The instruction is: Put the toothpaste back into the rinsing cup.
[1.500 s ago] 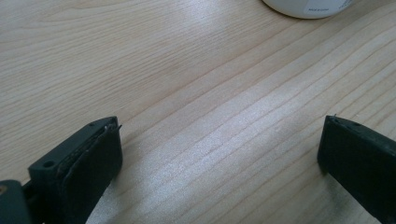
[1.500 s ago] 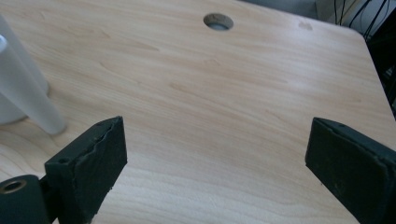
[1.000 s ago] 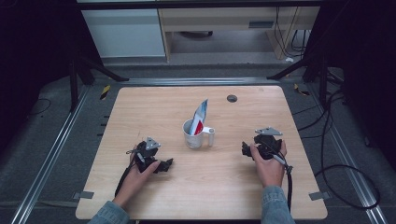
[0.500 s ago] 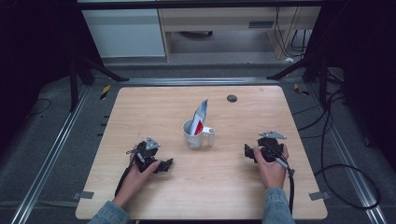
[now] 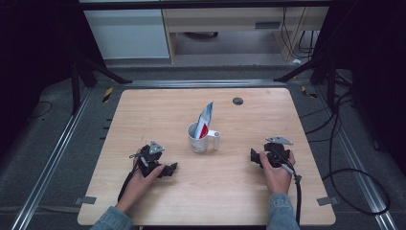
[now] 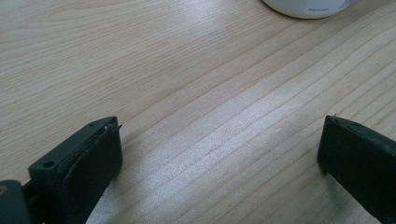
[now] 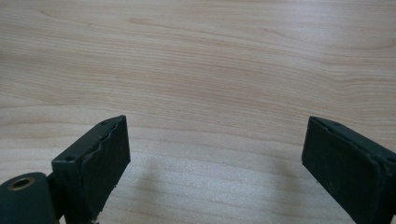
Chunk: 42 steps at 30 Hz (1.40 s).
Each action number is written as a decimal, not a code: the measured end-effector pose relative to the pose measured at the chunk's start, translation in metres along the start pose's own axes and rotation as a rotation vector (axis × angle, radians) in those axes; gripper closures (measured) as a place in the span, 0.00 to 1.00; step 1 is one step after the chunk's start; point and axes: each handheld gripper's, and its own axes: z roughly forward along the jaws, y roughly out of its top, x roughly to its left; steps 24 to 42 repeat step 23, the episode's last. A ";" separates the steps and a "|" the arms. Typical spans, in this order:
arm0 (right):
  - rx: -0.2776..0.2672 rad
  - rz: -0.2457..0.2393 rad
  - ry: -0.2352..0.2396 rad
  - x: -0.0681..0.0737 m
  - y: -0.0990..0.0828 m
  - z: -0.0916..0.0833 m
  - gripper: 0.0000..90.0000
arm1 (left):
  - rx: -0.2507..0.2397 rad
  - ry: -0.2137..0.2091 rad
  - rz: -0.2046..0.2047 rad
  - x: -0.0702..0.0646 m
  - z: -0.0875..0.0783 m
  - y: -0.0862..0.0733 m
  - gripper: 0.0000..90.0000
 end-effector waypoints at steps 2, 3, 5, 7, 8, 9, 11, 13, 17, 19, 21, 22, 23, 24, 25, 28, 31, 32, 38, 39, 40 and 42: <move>-0.002 -0.007 -0.009 0.001 0.000 0.001 0.09 | 0.000 0.000 0.000 0.000 0.000 0.000 0.00; -0.002 -0.013 -0.014 0.001 0.000 0.001 0.09 | 0.000 0.000 0.000 0.000 0.000 0.000 0.00; -0.001 -0.015 -0.025 0.000 0.000 0.002 0.09 | 0.000 0.000 0.000 0.000 0.000 0.000 0.00; 0.000 0.004 -0.028 -0.002 0.000 0.004 0.09 | 0.000 0.000 0.000 0.000 0.000 0.000 0.00; 0.002 0.006 -0.033 -0.003 0.000 0.004 0.09 | 0.000 0.000 0.000 0.000 0.000 0.000 0.00; 0.003 0.012 -0.034 -0.004 0.000 0.005 0.09 | 0.000 0.000 0.000 0.000 0.000 0.000 0.00; 0.007 0.016 -0.039 -0.004 -0.001 0.007 0.08 | 0.000 0.000 0.000 0.000 0.000 0.000 0.00; 0.022 0.018 -0.050 -0.004 -0.003 0.010 0.08 | 0.000 0.000 0.000 0.000 0.000 0.000 0.00; 0.054 0.022 -0.082 -0.004 -0.002 0.013 0.03 | 0.000 0.000 0.000 0.000 0.000 0.000 0.00; 0.063 0.032 -0.089 -0.006 -0.002 0.013 0.01 | 0.000 0.000 0.000 0.000 0.000 0.000 0.00; 0.064 0.038 -0.091 -0.006 -0.002 0.013 0.00 | 0.000 0.000 0.000 0.000 0.000 0.000 0.00; 0.064 0.039 -0.092 -0.006 -0.002 0.013 0.00 | 0.000 0.001 0.000 0.000 0.000 0.000 0.00; 0.064 0.039 -0.092 -0.006 -0.002 0.013 0.00 | 0.000 0.001 0.000 0.000 0.000 0.000 0.00; 0.064 0.039 -0.092 -0.006 -0.002 0.013 0.00 | 0.000 0.001 0.000 0.000 0.000 0.000 0.00; 0.064 0.039 -0.092 -0.006 -0.002 0.013 0.00 | 0.000 0.001 0.000 0.000 0.000 0.000 0.00; 0.064 0.039 -0.092 -0.006 -0.002 0.013 0.00 | 0.000 0.001 0.000 0.000 0.000 0.000 0.00; 0.064 0.039 -0.092 -0.006 -0.002 0.013 0.00 | 0.000 0.001 0.000 0.000 0.000 0.000 0.00; 0.064 0.039 -0.092 -0.006 -0.002 0.013 0.00 | 0.000 0.001 0.000 0.000 0.000 0.000 0.00; 0.064 0.039 -0.092 -0.006 -0.002 0.013 0.00 | 0.000 0.001 0.000 0.000 0.000 0.000 0.00; 0.064 0.039 -0.092 -0.006 -0.002 0.013 0.00 | 0.000 0.001 0.000 0.000 0.000 0.000 0.00; 0.064 0.039 -0.092 -0.006 -0.002 0.013 0.00 | 0.000 0.001 0.000 0.000 0.000 0.000 0.00; 0.064 0.039 -0.092 -0.006 -0.002 0.013 0.00 | 0.000 0.001 0.000 0.000 0.000 0.000 0.00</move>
